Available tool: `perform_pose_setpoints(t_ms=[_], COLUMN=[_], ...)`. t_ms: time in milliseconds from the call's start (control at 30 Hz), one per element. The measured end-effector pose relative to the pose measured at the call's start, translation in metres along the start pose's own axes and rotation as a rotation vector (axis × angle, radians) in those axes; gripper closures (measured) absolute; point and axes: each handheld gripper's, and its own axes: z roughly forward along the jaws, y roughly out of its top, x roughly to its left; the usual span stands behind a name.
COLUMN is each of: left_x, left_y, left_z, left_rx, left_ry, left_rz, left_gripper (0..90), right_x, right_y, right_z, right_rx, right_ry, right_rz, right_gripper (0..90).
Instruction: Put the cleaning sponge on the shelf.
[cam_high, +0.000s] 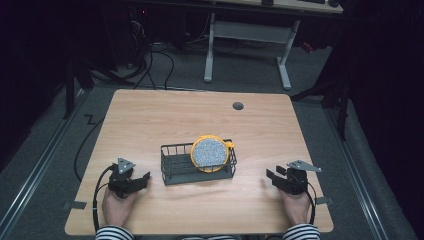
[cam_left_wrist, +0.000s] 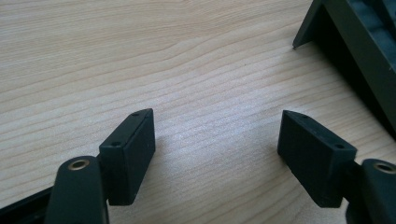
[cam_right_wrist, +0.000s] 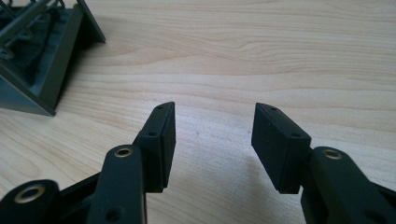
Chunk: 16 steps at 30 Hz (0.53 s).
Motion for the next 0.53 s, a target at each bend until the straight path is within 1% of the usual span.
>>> perform_pose_setpoints(t_ms=[33,67,133,200,233,300,333,367,400,467,500,533], left_x=[0.000,0.000,0.000,0.000,0.000,0.000,0.000,0.000,0.000,0.000,0.000,0.000], left_y=[0.000,0.000,0.000,0.000,0.000,0.000,0.000,0.000,0.000,0.000,0.000,0.000], left_z=[0.000,0.000,0.000,0.000,0.000,0.000,0.000,0.000,0.000,0.000,0.000,0.000], left_rx=[0.000,0.000,0.000,0.000,-0.001,-0.001,-0.001,-0.001,-0.001,0.000,-0.001,-0.001], left_ry=[0.000,0.000,0.000,0.000,0.001,0.001,0.001,0.001,0.001,0.001,0.001,0.001], left_rz=[0.000,0.000,0.000,0.001,0.000,0.000,0.000,0.000,0.000,0.000,0.000,0.000], left_gripper=[28.1,28.1,28.1,28.1,28.1,28.1,28.1,28.0,28.0,27.9,27.9,28.0], right_x=[0.001,0.001,0.003,0.003,0.004,0.007,0.007,0.013,0.015,0.015,0.013,0.013], right_y=[-0.001,-0.001,-0.003,-0.005,-0.006,-0.006,-0.006,-0.006,-0.007,-0.006,-0.006,-0.006], right_z=[0.002,0.002,0.005,0.009,0.010,0.011,0.011,0.012,0.012,0.012,0.012,0.012], right_rx=[0.011,0.011,0.036,0.060,0.047,0.051,0.051,0.061,0.060,0.061,0.063,0.063], right_ry=[-0.005,-0.005,-0.020,-0.023,-0.027,-0.049,-0.049,-0.082,-0.090,-0.090,-0.083,-0.083], right_rz=[-0.007,-0.007,-0.031,-0.031,-0.041,-0.071,-0.071,-0.117,-0.131,-0.128,-0.115,-0.115], right_gripper=[47.5,47.5,46.1,44.4,44.5,43.3,43.3,42.0,42.0,41.7,41.7,41.7])
